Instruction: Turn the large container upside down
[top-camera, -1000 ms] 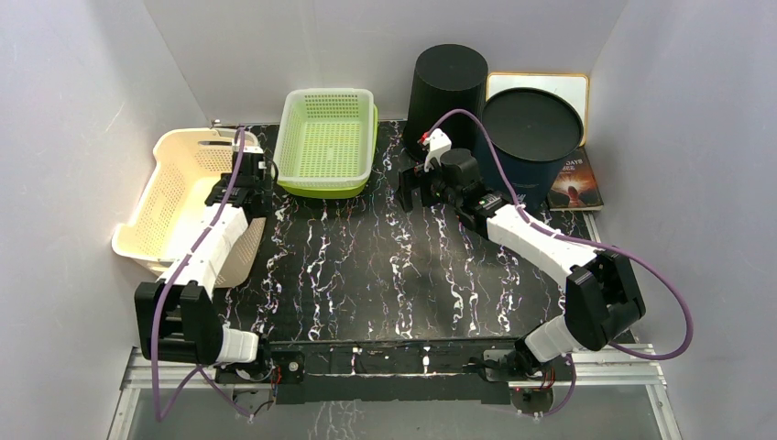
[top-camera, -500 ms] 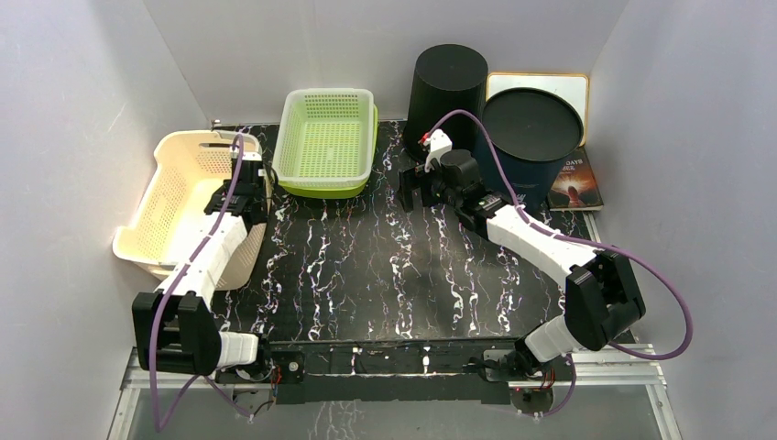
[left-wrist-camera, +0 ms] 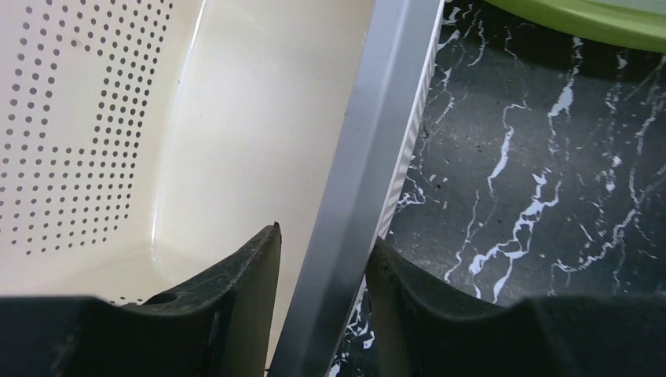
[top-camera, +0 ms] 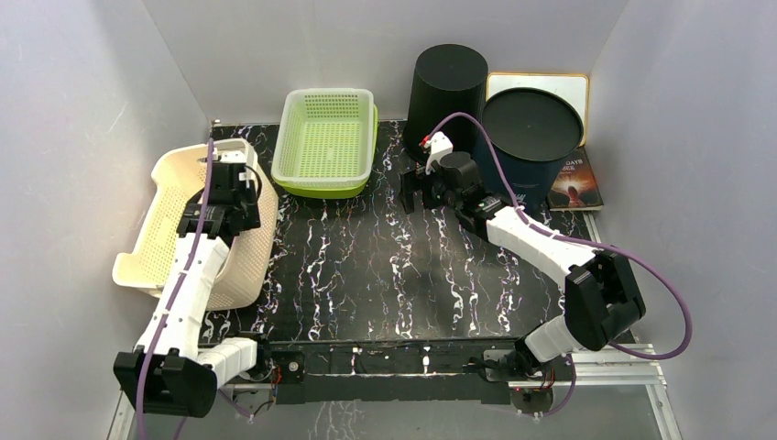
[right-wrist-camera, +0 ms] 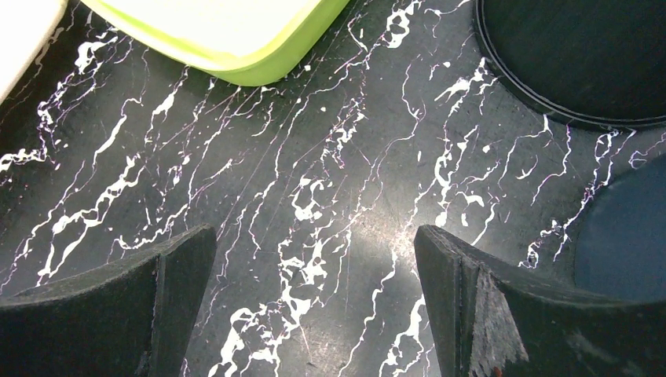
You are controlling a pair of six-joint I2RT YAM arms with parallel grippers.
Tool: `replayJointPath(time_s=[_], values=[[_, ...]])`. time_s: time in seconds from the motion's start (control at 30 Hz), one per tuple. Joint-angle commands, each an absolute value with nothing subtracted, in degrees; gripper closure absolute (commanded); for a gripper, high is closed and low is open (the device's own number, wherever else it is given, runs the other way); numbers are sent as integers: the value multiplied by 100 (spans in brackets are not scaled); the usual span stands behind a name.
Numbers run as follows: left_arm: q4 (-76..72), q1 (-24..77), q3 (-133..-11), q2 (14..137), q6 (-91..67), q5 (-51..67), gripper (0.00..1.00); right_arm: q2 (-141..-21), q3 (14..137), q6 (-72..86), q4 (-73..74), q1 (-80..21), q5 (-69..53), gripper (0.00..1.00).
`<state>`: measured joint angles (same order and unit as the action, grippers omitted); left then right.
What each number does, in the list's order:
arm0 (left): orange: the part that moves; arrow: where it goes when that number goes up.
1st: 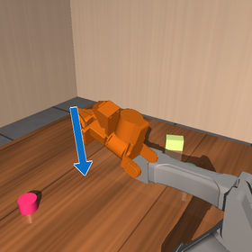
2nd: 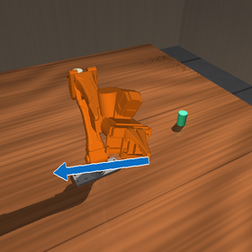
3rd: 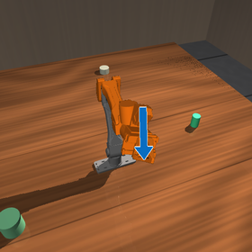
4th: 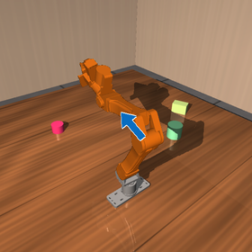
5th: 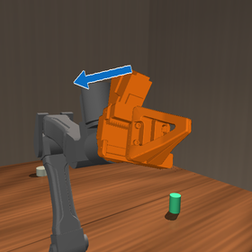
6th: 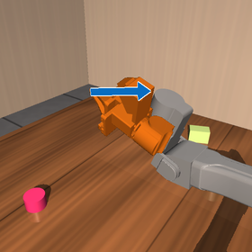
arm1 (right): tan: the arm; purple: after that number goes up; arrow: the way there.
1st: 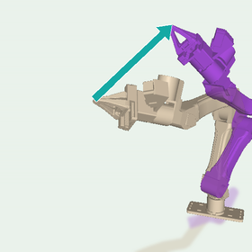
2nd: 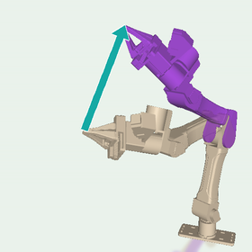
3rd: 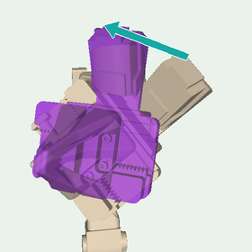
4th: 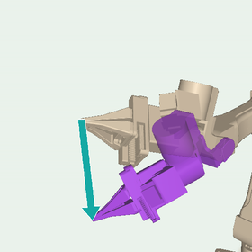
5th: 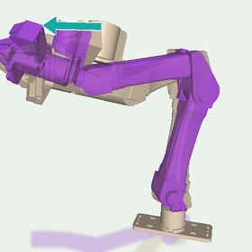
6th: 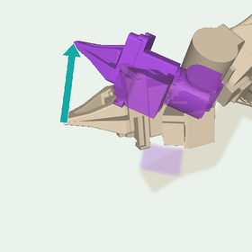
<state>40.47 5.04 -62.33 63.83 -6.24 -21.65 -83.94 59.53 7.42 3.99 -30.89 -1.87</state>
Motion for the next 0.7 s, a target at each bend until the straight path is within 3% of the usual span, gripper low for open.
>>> replayJointPath(time_s=[0.0, 0.13, 0.17, 0.23, 0.3, 0.5, 0.57, 0.67], values=[[4457, 501, -6515, 6101, -695, -1726, 100, -8215, 5985, 710, -1, -3089, -178, 2], [4434, 501, -6101, 6074, -841, -1342, 97, -8195, 5999, 695, 76, -3086, -157, 2], [4387, 501, -5981, 6048, -891, -1269, 89, -8178, 5990, 694, 86, -3086, -138, 2], [4258, 501, -5773, 5978, -974, -1101, 84, -8150, 5985, 694, 117, -3091, -111, 2], [4167, 501, -5633, 5904, -1030, -961, 65, -8132, 5998, 722, 148, -3094, -91, 2], [4125, 510, -5829, 5755, -963, -643, 46, -8150, 6160, 824, 349, -3085, -79, 2], [4158, 510, -5911, 5824, -896, -645, 45, -8127, 6146, 886, 279, -3084, -110, 2], [4206, 515, -5837, 5964, -870, -785, 55, -8117, 6137, 918, 232, -3085, -90, 2]])
